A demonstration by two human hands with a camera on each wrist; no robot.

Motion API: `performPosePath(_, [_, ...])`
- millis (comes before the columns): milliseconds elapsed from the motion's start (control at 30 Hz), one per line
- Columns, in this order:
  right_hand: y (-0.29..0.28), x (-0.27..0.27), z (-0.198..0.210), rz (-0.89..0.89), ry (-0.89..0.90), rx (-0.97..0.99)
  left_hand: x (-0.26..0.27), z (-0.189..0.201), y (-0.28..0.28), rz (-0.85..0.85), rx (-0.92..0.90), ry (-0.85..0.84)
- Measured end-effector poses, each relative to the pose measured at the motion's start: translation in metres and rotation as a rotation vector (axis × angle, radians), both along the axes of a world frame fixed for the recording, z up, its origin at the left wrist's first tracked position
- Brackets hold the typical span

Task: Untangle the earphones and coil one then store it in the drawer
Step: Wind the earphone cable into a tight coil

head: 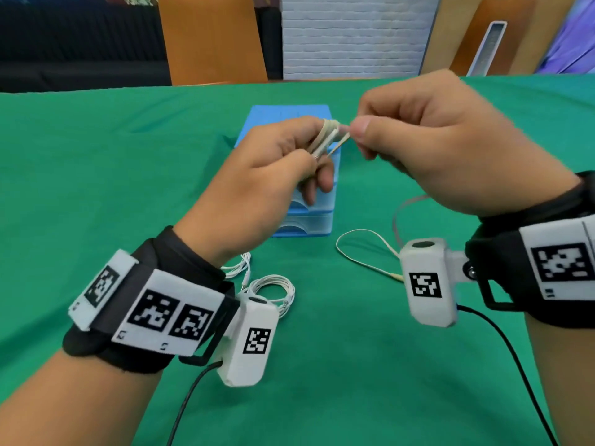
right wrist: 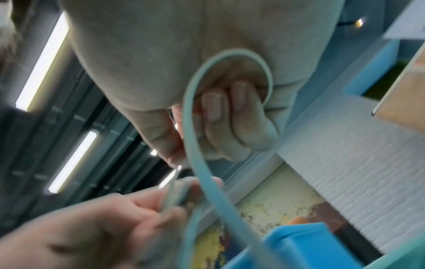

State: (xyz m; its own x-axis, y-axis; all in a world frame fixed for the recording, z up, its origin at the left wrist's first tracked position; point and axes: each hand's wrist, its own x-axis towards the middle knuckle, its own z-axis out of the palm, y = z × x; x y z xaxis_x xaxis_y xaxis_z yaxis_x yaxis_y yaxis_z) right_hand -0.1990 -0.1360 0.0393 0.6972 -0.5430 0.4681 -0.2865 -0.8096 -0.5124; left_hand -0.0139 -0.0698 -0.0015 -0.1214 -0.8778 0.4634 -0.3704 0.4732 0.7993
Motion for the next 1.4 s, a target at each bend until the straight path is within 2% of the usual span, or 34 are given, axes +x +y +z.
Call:
performPosePath(67, [-0.009, -0.002, -0.005, -0.101, -0.015, -0.085, 0.001, 0.003, 0.003, -0.007, 0.026, 0.051])
performPosePath(167, [-0.019, -0.001, -0.013, -0.141, -0.036, -0.088, 0.003, 0.005, 0.004, -0.004, 0.061, 0.079])
performPosePath(367, [-0.022, 0.011, -0.031, -0.026, -0.031, 0.079, 0.007, 0.006, 0.005, -0.054, 0.113, 0.269])
performPosePath(467, [-0.021, 0.013, -0.033, -0.045, 0.034, 0.083, 0.008, 0.006, 0.004, -0.013, 0.131, 0.300])
performPosePath(600, [-0.013, 0.009, -0.021, -0.119, -0.045, -0.120, 0.003, 0.003, 0.001, 0.063, 0.129, 0.281])
performPosePath(733, [0.001, 0.016, -0.013, -0.219, 0.006, -0.360, 0.000, 0.002, -0.002, 0.126, 0.108, 0.298])
performPosePath(833, [0.002, 0.024, -0.017, -0.172, -0.028, -0.374, 0.002, 0.002, -0.001, 0.145, 0.095, 0.294])
performPosePath(967, [-0.003, 0.027, -0.024, -0.164, -0.053, -0.296, 0.003, 0.009, 0.004, 0.084, 0.125, 0.392])
performPosePath(1100, [-0.009, 0.027, -0.034, -0.155, -0.037, -0.098, 0.008, 0.016, 0.006, -0.099, 0.138, 0.698])
performPosePath(1200, [-0.010, 0.026, -0.035, -0.070, -0.051, 0.107, 0.014, 0.019, 0.007, -0.225, 0.104, 0.869])
performPosePath(1267, [-0.006, 0.027, -0.033, -0.004, -0.037, 0.213, 0.014, 0.018, 0.005, -0.227, 0.065, 0.895])
performPosePath(1400, [0.008, 0.032, -0.032, 0.127, 0.048, 0.416, 0.008, 0.014, 0.002, -0.110, -0.027, 0.894])
